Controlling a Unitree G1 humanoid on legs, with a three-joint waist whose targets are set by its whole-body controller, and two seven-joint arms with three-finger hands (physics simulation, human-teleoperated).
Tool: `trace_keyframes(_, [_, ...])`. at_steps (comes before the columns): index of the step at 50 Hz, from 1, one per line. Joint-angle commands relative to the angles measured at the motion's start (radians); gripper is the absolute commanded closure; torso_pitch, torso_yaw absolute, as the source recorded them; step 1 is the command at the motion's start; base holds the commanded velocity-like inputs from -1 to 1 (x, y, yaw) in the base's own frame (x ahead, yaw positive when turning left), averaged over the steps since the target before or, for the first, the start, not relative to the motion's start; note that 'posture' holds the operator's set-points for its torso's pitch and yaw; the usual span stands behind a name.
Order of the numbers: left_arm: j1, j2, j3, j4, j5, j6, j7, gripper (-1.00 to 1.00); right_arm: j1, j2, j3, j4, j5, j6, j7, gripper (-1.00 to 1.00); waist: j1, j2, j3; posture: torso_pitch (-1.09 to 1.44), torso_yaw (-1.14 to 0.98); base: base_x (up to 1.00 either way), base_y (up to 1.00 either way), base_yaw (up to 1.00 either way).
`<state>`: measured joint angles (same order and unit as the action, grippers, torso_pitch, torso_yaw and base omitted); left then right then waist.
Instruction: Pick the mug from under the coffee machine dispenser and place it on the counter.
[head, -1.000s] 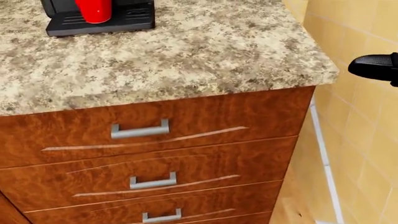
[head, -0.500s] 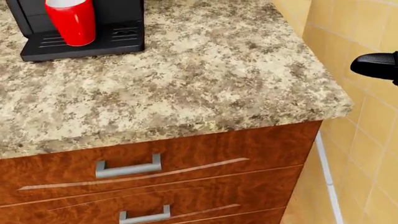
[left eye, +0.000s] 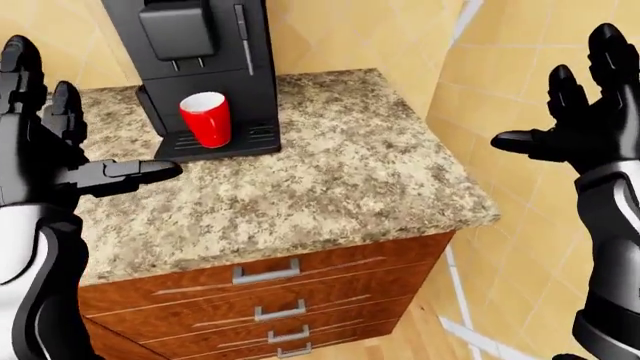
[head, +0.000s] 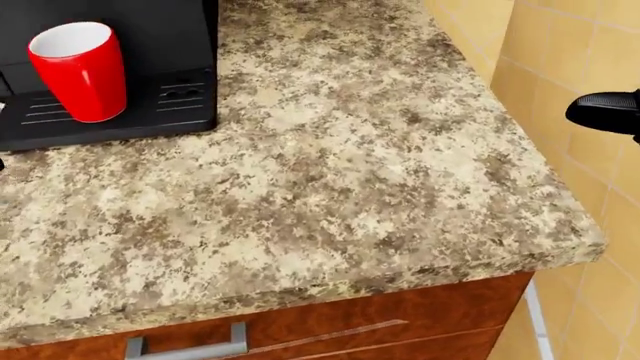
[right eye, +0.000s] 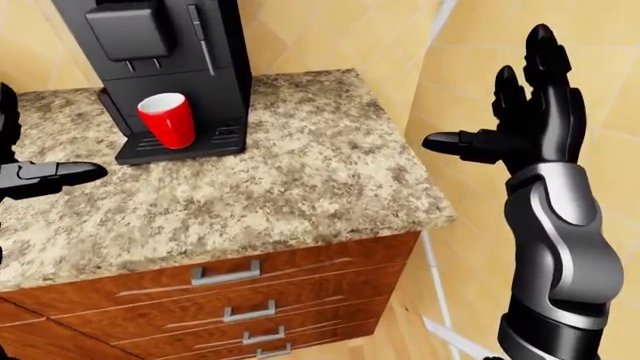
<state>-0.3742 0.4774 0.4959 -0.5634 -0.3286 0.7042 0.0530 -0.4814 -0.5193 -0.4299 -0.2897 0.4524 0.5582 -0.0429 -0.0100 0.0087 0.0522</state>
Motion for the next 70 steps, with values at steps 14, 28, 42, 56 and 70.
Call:
trace_keyframes(14, [-0.021,0.022,0.019,-0.015,0.004,-0.032,0.003,-1.00,-0.040,-0.017,-0.003,0.005,-0.008,-0.057,-0.010,-1.00,0.020,-0.040,-0.003,0.00,0.00,0.08,0.00,0.00])
trace_keyframes(28, [-0.016,0.022,0.019,-0.005,0.005,-0.048,0.000,-1.00,-0.048,-0.004,0.032,0.047,-0.155,-0.142,-0.016,-1.00,0.012,-0.003,-0.031,0.00,0.00,0.00,0.00,0.00])
trace_keyframes(42, [-0.021,0.023,0.019,-0.021,0.000,-0.027,0.008,-1.00,-0.043,-0.002,0.016,0.010,-0.164,-0.117,0.011,-1.00,0.050,-0.028,-0.012,0.00,0.00,0.00,0.00,0.76])
trace_keyframes(56, [-0.019,0.014,0.012,-0.009,0.038,-0.057,0.034,-1.00,-0.065,0.000,0.027,0.064,-0.195,-0.052,-0.029,-1.00,0.012,-0.010,-0.019,0.00,0.00,0.00,0.00,0.21])
trace_keyframes(70, [-0.029,-0.033,-0.033,-0.010,0.127,0.090,0.107,-1.00,-0.070,-0.017,0.009,0.050,-0.116,0.025,-0.045,-1.00,0.011,-0.010,-0.027,0.00,0.00,0.00,0.00,0.00])
